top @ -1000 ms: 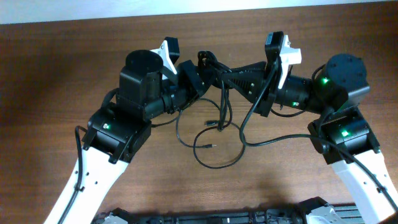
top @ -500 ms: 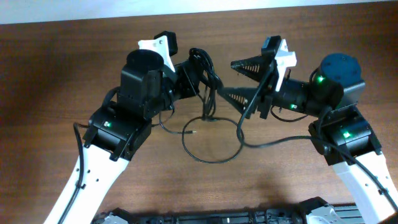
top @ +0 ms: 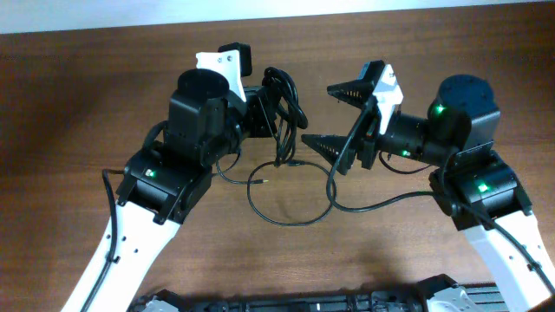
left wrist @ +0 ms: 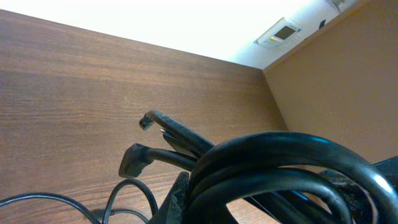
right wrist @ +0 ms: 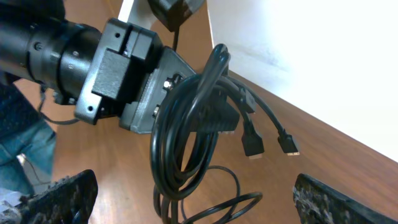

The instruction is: Untangle cables

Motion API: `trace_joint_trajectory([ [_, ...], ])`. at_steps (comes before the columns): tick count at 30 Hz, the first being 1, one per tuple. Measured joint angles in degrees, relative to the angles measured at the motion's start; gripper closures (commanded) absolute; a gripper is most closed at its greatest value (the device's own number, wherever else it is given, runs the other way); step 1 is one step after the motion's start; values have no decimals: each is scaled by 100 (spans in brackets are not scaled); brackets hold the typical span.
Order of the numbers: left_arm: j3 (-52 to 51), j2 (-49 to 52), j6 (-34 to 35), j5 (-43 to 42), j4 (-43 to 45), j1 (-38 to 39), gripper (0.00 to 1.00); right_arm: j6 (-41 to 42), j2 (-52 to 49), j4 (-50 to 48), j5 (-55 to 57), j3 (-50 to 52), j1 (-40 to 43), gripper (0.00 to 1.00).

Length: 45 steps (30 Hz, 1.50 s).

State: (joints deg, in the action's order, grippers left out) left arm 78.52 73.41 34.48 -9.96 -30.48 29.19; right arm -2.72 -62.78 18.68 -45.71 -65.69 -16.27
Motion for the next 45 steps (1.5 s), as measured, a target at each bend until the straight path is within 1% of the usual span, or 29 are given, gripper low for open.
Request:
trace_joint_trajectory([
  [1,2,0,0,28,0,17,100,-42,0,7,166,0,-103,1],
  [2,0,2,0,39,7,48,100,-94,0,26,356,0,-227,6],
  [5,0,33,0,57,48,166,100,-177,0,92,885,0,-448,27],
  [6,2,42,0,57,55,199,100,-195,0,131,1062,0,-483,36],
  [8,2,55,0,57,70,236,100,-210,0,205,1405,0,-483,61],
  [10,0,79,0,90,83,236,100,-210,4,216,1565,0,-492,89],
  [11,0,92,0,98,83,236,100,-177,4,219,1626,0,-509,96],
  [20,0,120,-2,72,68,236,100,149,20,391,2308,0,-553,96],
  [27,-11,120,-2,-42,50,297,100,566,22,857,3003,-15,-581,96],
  [34,-68,55,-2,-87,90,323,100,752,44,1132,3084,-52,-597,96],
  [45,-85,-186,-24,-92,120,332,100,817,114,1351,2809,-151,-601,96],
])
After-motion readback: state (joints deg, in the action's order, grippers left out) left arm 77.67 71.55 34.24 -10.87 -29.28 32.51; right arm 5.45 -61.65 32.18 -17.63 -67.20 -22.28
